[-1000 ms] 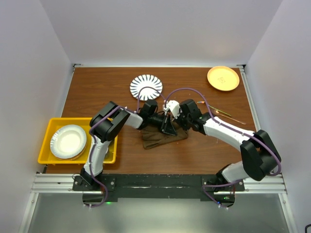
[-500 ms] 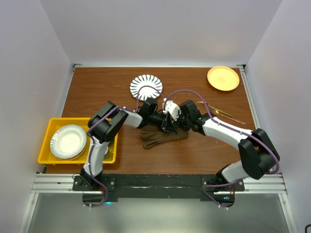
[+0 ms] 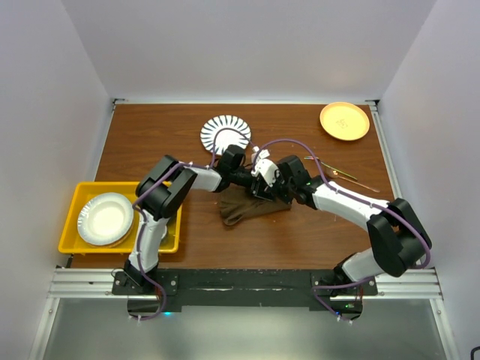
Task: Fold the napkin into a case and place the utensils inside
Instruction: Stuff the top corner of the smaller-rectangle-folded napkin at the center of the board.
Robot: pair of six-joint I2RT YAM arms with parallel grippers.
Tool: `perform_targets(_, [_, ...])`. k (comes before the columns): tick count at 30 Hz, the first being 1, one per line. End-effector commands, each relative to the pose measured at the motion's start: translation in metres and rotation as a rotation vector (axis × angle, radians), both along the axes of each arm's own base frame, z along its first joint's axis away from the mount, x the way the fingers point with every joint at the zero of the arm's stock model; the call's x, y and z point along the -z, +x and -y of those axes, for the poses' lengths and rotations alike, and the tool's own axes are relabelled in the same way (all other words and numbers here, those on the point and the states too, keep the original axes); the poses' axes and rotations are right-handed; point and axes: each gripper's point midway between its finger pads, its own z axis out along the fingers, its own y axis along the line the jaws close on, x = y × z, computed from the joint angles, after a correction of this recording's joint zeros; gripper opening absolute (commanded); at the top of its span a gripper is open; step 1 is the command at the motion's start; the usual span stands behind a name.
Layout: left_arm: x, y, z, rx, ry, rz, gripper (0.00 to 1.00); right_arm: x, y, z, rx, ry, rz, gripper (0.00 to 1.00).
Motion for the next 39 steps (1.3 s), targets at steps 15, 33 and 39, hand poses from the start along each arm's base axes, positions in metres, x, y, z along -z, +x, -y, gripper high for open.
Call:
perform_targets(15, [0.037, 0.030, -0.026, -0.092, 0.078, -0.108, 0.00, -0.008, 0.006, -0.014, -0.025, 0.045, 0.000, 0.00])
perform_targets(33, [0.066, 0.027, -0.038, -0.169, 0.204, -0.204, 0.00, -0.014, 0.002, -0.021, -0.039, 0.069, -0.050, 0.00])
perform_targets(39, [0.067, 0.028, -0.037, -0.172, 0.197, -0.219, 0.00, -0.007, -0.005, -0.024, -0.059, 0.075, -0.084, 0.09])
